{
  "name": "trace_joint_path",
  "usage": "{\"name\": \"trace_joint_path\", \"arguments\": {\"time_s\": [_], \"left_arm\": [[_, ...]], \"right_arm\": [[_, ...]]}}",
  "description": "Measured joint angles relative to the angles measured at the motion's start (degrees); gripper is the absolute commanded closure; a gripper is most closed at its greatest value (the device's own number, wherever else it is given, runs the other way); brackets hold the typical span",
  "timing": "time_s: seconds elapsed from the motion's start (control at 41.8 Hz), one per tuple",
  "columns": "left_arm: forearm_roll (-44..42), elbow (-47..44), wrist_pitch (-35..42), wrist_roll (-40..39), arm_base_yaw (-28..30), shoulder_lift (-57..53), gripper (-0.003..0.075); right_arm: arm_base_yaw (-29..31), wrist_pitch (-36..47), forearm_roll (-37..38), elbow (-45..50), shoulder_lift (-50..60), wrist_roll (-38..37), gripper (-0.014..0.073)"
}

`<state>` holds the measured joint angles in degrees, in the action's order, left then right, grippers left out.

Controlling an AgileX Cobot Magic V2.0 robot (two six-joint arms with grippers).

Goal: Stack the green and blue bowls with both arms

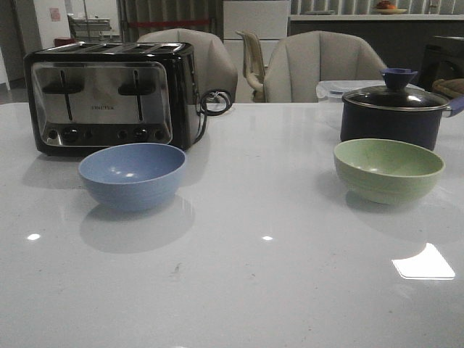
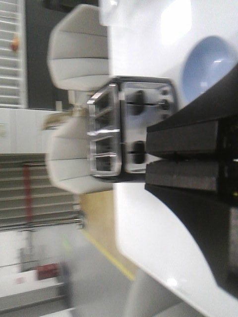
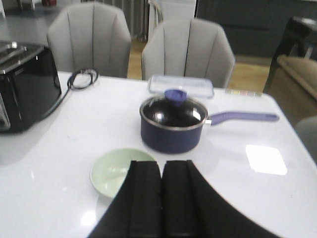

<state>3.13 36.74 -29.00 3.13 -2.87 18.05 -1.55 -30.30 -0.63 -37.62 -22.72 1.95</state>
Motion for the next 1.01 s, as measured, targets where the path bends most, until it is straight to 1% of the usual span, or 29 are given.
{"name": "trace_joint_path", "arguments": {"time_s": [0.096, 0.239, 0.407, 0.479, 0.55, 0.622, 0.646, 0.694, 0.766, 0.838, 1.005], "left_arm": [[0.0, 0.0, -3.2, 0.0, 0.0, 2.9, 0.0622], [0.0, -1.5, -5.6, 0.0, 0.0, 6.6, 0.0622], [0.0, -3.4, -6.4, 0.0, 0.0, 9.7, 0.0622], [0.0, -3.8, -6.4, 0.0, 0.0, 10.5, 0.0622], [0.0, -3.9, -6.4, 0.0, 0.0, 10.8, 0.0622], [0.0, -3.9, -6.4, 0.0, 0.0, 11.1, 0.0622], [0.0, -3.9, -6.4, 0.0, 0.0, 11.1, 0.0622], [0.0, -3.9, -6.4, 0.0, 0.0, 11.2, 0.0622], [0.0, -3.9, -6.4, 0.0, 0.0, 11.2, 0.0622], [0.0, -3.9, -6.4, 0.0, 0.0, 11.2, 0.0622], [0.0, -3.9, -6.4, 0.0, 0.0, 11.2, 0.0622]], "right_arm": [[0.0, -3.6, 0.0, 0.2, -3.7, 0.0, 0.0557], [0.0, -7.4, 0.0, 1.3, -8.9, 0.0, 0.0557], [0.0, -8.3, 0.0, 3.1, -15.3, 0.0, 0.0557], [0.0, -8.3, 0.0, 3.4, -17.6, 0.0, 0.0539], [0.0, -8.3, 0.0, 3.6, -19.9, 0.0, 0.0452], [0.0, -7.8, 0.0, 3.6, -22.1, 0.0, 0.0308], [0.0, -7.6, 0.0, 3.6, -22.8, 0.0, 0.0244], [0.0, -7.3, 0.0, 3.6, -24.4, 0.0, 0.0144], [0.0, -7.0, 0.0, 3.2, -26.6, 0.0, 0.0043], [0.0, -7.0, 0.0, 1.9, -28.9, 0.0, 0.0004], [0.0, -6.9, 0.0, -3.3, -35.4, 0.0, 0.0001]]}}
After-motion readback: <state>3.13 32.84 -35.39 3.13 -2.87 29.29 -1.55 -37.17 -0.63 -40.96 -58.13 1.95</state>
